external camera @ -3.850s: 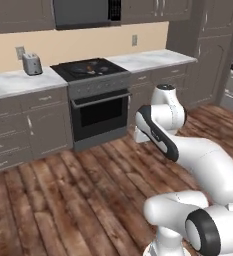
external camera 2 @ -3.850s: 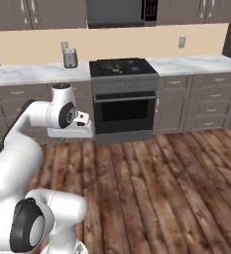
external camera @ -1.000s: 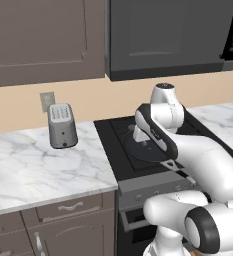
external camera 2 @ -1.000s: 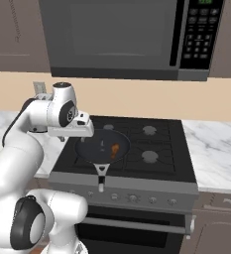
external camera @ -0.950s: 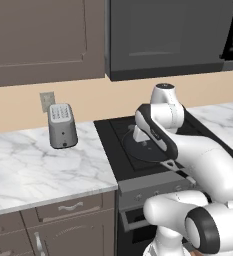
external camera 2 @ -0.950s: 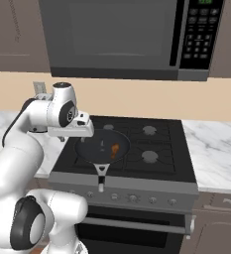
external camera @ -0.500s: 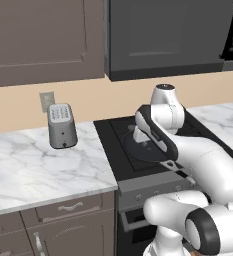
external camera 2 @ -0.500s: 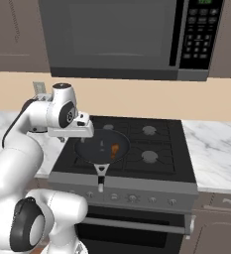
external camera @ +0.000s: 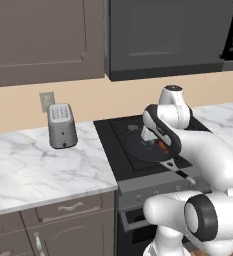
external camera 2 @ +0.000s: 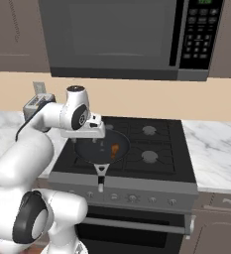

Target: Take the chicken drumsticks from the pan and place one on each plate on the dining counter.

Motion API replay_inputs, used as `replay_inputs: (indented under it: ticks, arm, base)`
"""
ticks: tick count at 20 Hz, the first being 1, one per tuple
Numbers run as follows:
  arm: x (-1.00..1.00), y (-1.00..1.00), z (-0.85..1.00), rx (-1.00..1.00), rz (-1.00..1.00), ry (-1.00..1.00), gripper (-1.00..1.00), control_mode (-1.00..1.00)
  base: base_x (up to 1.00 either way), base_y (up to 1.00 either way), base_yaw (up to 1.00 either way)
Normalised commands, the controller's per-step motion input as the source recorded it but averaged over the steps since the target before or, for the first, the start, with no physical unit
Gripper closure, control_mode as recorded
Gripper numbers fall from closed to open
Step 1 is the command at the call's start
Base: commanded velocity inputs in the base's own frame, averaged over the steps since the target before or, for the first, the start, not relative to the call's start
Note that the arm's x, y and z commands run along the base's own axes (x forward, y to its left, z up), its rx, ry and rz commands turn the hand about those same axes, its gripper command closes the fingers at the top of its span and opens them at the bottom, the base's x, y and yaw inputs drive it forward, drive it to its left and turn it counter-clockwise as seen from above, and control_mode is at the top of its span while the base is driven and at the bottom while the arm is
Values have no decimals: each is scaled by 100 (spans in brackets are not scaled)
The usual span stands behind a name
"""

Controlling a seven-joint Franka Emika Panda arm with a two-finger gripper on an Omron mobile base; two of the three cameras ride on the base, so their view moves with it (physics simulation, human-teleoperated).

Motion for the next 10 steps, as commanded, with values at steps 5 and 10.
replay_inputs:
  ticks: [5, 10]
  arm:
    - [14, -52, -33, 0, -3, -2, -100, -100]
    - [30, -42, -56, 6, -18, -3, -100, -100]
  base:
    - [0, 0, 0]
    - [0, 0, 0]
